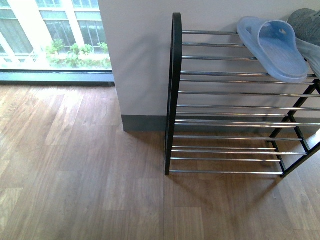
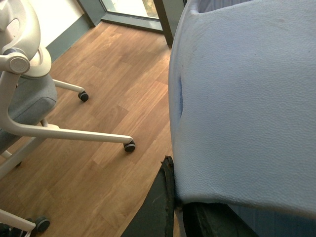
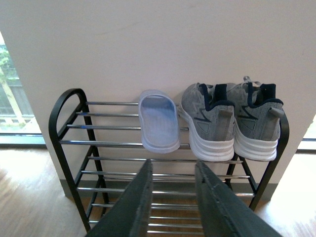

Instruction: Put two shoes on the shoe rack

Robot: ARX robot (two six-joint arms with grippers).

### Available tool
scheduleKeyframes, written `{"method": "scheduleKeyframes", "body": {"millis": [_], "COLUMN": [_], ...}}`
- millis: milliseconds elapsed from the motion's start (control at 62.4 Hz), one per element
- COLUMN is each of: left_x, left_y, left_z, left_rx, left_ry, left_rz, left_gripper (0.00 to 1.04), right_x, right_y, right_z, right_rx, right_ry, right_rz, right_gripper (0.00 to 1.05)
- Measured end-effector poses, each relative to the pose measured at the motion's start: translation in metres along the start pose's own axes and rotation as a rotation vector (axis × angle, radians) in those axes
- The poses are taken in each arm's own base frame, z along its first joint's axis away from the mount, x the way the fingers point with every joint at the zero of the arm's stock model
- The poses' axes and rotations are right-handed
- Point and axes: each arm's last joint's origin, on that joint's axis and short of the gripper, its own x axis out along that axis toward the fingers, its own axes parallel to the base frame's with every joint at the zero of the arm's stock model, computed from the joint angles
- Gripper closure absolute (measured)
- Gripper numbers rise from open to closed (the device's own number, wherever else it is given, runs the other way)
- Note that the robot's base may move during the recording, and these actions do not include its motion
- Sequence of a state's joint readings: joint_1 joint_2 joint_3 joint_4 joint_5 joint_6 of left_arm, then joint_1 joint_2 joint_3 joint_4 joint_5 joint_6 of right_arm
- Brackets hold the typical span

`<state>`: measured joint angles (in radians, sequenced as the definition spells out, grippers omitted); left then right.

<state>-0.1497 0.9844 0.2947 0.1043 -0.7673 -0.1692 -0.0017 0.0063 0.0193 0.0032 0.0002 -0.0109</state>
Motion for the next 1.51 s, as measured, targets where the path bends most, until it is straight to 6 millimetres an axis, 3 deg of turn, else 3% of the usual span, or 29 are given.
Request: {"method": "scheduleKeyframes", "body": {"millis": [128, 272, 352, 481, 577, 801, 929, 1153, 1329, 1506], "left_x": [0.0, 0.0, 0.0, -0.001, -0.007, 0.0, 0.016, 0.051, 0.072, 0.086], "left_y": [0.0, 0.0, 0.0, -0.006, -0.031, -0.132, -0.192, -0.271, -0.304, -0.326], "left_z": [0.0, 0.0, 0.0, 0.003, 0.027, 0.114, 0.141, 0.147, 0.144, 0.131], "left_rx": [0.0, -0.001, -0.001, -0.075, -0.141, -0.171, -0.121, 0.004, 0.063, 0.113], "left_ry": [0.0, -0.001, -0.001, -0.058, -0.104, -0.018, 0.051, 0.172, 0.239, 0.299], "left_rz": [0.0, 0.003, 0.004, -0.068, -0.243, -0.568, -0.646, -0.701, -0.706, -0.716], "left_gripper": [1.03, 1.03, 1.03, 1.03, 1.03, 1.03, 1.03, 1.03, 1.03, 1.03], "right_x": [0.0, 0.0, 0.0, 0.0, 0.0, 0.0, 0.0, 0.0, 0.0, 0.0], "right_y": [0.0, 0.0, 0.0, 0.0, 0.0, 0.0, 0.0, 0.0, 0.0, 0.0], "right_z": [0.0, 0.0, 0.0, 0.0, 0.0, 0.0, 0.0, 0.0, 0.0, 0.0], "right_rx": [0.0, 0.0, 0.0, 0.001, 0.002, 0.002, 0.002, 0.002, 0.002, 0.002], "right_ry": [0.0, -0.001, -0.001, -0.001, 0.001, 0.001, 0.001, 0.001, 0.001, 0.001], "right_rz": [0.0, 0.003, 0.004, -0.003, -0.006, -0.002, -0.002, -0.002, -0.002, -0.002], "right_gripper": [0.57, 0.22, 0.08, 0.09, 0.09, 0.09, 0.09, 0.09, 0.09, 0.09]}}
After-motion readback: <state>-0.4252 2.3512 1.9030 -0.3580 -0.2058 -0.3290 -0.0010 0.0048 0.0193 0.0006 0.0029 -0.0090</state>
